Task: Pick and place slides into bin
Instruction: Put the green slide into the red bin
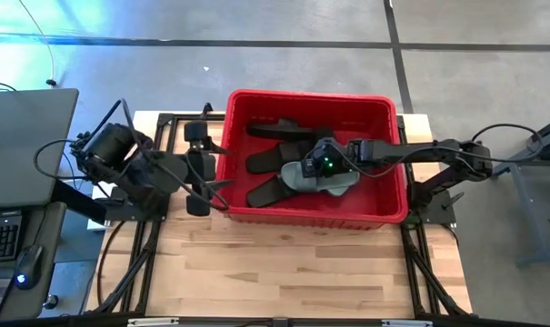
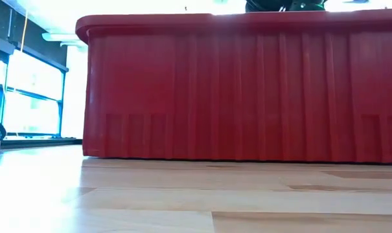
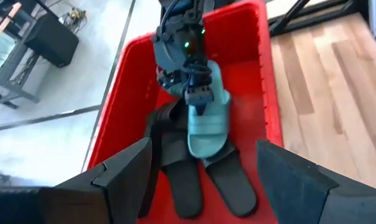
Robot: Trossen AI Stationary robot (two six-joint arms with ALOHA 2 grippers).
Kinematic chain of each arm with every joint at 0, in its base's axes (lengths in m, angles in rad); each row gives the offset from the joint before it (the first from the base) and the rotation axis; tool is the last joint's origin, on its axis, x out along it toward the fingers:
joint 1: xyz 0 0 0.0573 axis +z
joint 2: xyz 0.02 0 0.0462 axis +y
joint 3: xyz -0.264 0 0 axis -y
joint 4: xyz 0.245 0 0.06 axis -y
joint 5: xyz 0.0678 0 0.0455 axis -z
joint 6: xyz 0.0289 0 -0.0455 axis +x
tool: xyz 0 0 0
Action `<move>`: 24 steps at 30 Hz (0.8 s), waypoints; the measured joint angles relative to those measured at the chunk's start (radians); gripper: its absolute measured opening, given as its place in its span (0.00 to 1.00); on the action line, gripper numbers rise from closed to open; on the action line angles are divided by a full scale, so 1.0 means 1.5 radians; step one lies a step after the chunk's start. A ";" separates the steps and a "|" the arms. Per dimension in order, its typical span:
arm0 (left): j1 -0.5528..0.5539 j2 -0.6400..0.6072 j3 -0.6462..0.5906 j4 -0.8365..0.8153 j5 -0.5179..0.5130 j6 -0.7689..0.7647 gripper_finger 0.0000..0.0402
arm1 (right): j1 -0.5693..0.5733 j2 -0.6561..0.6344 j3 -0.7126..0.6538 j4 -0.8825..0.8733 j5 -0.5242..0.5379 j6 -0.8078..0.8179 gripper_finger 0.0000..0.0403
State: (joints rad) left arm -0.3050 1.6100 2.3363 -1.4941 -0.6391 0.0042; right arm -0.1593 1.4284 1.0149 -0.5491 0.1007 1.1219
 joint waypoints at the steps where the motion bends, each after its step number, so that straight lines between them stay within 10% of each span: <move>1: 0.003 0.000 0.000 -0.005 0.000 0.000 0.68 | 0.000 0.000 -0.002 -0.001 -0.003 0.000 0.01; 24: 0.003 -0.013 0.000 -0.036 0.027 0.012 0.67 | 0.014 -0.066 -0.006 -0.018 -0.130 0.002 0.39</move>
State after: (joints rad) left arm -0.3012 1.5907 2.3363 -1.5482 -0.5987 0.0216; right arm -0.1377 1.3301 1.0065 -0.5754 -0.0944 1.1252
